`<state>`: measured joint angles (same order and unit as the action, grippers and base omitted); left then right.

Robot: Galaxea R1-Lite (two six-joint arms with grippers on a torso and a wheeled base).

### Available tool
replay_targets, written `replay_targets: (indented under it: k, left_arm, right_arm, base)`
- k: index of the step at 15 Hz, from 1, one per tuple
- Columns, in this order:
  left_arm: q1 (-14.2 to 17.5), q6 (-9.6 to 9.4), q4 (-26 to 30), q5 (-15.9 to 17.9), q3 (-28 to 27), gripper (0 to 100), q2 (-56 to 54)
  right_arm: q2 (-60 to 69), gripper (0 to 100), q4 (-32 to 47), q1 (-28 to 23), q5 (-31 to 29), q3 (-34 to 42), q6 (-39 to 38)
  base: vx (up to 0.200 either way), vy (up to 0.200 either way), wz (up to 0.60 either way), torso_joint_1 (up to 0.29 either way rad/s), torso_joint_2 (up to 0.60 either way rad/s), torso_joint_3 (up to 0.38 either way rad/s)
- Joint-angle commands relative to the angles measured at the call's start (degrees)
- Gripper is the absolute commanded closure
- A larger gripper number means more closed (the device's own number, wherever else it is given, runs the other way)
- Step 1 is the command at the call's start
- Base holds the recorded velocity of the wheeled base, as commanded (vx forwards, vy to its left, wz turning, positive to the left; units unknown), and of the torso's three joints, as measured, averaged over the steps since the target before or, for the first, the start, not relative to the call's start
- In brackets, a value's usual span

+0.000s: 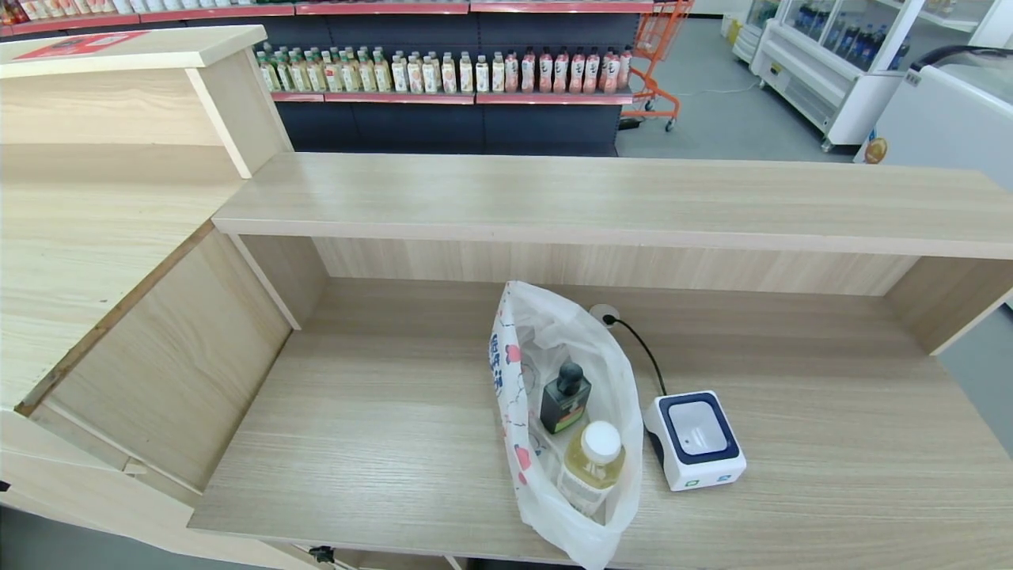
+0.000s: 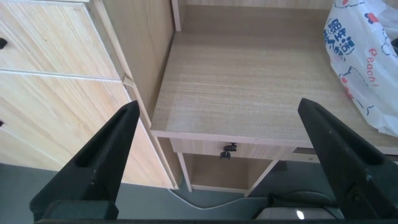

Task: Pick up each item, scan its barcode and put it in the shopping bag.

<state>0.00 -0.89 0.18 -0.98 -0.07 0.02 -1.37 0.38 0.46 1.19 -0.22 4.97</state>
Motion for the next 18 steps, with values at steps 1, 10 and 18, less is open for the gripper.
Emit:
replay_targets:
  k: [1,10,18]
  left_arm:
    - [0.0,0.01,0.0,0.0,0.1,0,0.0]
    - [0.0,0.01,0.0,0.0,0.0,0,0.0]
    - [0.0,0.1,0.0,0.0,0.1,0,0.0]
  right_arm:
    - [1.4,0,0.1,-0.1,0.0,0.0,0.0]
    - [1.4,0,0.1,-0.1,0.0,0.0,-0.1]
    - [1.4,0,0.2,-0.1,0.0,0.0,-0.3]
  base:
    - [0.0,0.0,0.0,0.0,0.0,0.0]
    - [0.0,0.0,0.0,0.0,0.0,0.0]
    - [0.0,-0.2,0.0,0.005,0.0,0.004]
